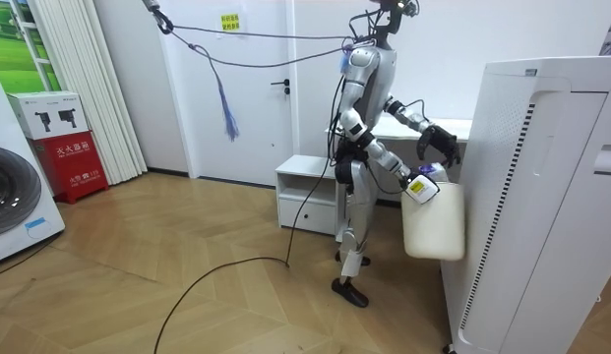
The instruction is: Pick garbage
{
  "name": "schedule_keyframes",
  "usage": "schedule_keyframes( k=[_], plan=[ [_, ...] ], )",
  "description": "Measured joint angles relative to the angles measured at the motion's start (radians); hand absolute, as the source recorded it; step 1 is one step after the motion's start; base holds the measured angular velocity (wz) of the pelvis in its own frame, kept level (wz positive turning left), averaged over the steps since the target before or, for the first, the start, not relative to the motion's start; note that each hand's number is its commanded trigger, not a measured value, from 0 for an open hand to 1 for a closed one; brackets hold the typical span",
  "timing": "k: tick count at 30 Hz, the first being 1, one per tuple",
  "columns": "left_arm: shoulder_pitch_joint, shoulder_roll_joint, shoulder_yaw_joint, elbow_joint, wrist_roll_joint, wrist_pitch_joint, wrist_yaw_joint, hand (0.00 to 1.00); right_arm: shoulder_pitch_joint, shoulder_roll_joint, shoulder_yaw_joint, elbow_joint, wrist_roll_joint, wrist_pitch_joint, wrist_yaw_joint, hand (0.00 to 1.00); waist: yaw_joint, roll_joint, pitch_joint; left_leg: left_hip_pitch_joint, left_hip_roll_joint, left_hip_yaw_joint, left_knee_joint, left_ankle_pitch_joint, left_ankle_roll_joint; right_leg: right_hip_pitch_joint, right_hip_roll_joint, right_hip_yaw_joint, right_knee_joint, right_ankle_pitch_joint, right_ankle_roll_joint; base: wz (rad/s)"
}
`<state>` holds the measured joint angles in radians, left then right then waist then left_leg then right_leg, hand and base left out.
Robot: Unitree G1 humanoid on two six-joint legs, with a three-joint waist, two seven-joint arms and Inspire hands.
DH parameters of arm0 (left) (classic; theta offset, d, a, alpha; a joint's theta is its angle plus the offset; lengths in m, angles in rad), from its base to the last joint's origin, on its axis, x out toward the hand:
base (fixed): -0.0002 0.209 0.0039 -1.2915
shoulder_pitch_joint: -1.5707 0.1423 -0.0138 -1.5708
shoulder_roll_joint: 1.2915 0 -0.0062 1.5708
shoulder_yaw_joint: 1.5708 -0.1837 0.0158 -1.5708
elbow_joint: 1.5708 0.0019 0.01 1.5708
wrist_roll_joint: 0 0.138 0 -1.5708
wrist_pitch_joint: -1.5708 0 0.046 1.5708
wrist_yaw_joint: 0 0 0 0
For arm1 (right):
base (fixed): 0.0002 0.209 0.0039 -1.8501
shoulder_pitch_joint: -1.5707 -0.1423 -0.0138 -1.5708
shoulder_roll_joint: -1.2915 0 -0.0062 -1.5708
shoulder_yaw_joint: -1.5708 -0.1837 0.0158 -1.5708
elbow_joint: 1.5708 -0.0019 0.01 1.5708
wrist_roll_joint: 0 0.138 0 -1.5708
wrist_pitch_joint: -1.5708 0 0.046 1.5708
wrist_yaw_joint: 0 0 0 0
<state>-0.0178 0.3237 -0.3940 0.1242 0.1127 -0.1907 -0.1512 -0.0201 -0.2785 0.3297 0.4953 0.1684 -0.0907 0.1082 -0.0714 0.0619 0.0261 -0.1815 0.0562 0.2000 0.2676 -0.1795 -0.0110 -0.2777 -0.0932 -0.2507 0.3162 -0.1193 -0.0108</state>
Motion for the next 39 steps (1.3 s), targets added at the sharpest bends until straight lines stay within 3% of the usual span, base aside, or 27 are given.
schedule_keyframes(
  k=[9, 20, 24, 27, 29, 31, 35, 39],
  plan=[
    [0.000, -0.020, 0.000, 0.060, 0.000, -0.044, 0.016, 0.00, 0.001, 0.003, -0.002, 0.010, 0.000, -0.021, 0.000, 1.00, -0.003, -0.002, 0.0009, 0.000, 0.000, 0.005, 0.005, 0.000, 0.000, -0.007, -0.003, 0.004, 0.014, -0.003, -0.003, -0.02],
    [0.015, -0.026, 0.000, 0.122, -0.002, -0.055, 0.011, 0.00, 0.002, 0.003, -0.002, 0.054, 0.000, -0.023, 0.035, 1.00, -0.005, -0.016, 0.0046, 0.003, 0.001, 0.005, 0.004, 0.000, 0.000, -0.001, -0.002, 0.002, 0.011, -0.004, -0.003, 0.00],
    [0.029, -0.025, 0.000, 0.150, -0.003, -0.057, 0.006, 0.00, 0.004, 0.002, -0.004, 0.111, 0.000, -0.040, 0.038, 1.00, -0.003, -0.026, 0.0047, 0.013, 0.002, 0.004, 0.001, 0.000, 0.000, 0.012, -0.001, -0.001, 0.006, -0.004, -0.003, 0.02],
    [0.046, -0.027, 0.001, 0.173, -0.025, -0.060, 0.005, 0.00, 0.016, 0.002, -0.009, 0.131, 0.000, -0.040, 0.038, 1.00, -0.001, -0.030, 0.0035, 0.033, 0.001, 0.004, -0.008, 0.000, 0.000, 0.030, 0.001, -0.001, -0.008, -0.005, -0.001, 0.00],
    [0.068, -0.027, 0.004, 0.181, -0.043, -0.060, 0.006, 0.00, 0.038, 0.002, -0.019, 0.131, 0.000, -0.041, 0.036, 1.00, 0.003, -0.037, -0.0030, 0.039, 0.002, 0.004, -0.010, 0.000, 0.000, 0.039, 0.005, 0.000, -0.013, -0.005, 0.000, 0.02],
    [0.093, -0.028, 0.016, 0.230, -0.044, -0.085, 0.007, 0.00, 0.081, 0.000, -0.041, 0.133, 0.000, -0.045, 0.033, 1.00, 0.013, -0.045, -0.0070, 0.056, 0.005, 0.012, -0.013, 0.000, 0.000, 0.057, 0.008, 0.004, -0.015, -0.006, 0.000, 0.00],
    [0.120, -0.028, 0.048, 0.339, -0.044, -0.091, 0.007, 0.00, 0.089, -0.001, -0.046, 0.223, -0.012, -0.081, 0.032, 1.00, 0.026, -0.049, -0.0083, 0.089, 0.005, 0.017, -0.030, 0.000, 0.000, 0.088, 0.010, 0.000, -0.025, -0.007, 0.001, -0.02],
    [0.168, -0.027, 0.084, 0.402, -0.046, -0.092, 0.008, 0.00, 0.096, -0.003, -0.049, 0.334, -0.010, -0.085, 0.033, 1.00, 0.040, -0.055, -0.0102, 0.126, 0.002, 0.016, -0.047, -0.001, -0.001, 0.124, 0.011, 0.001, -0.042, -0.009, 0.007, 0.03]
  ],
)
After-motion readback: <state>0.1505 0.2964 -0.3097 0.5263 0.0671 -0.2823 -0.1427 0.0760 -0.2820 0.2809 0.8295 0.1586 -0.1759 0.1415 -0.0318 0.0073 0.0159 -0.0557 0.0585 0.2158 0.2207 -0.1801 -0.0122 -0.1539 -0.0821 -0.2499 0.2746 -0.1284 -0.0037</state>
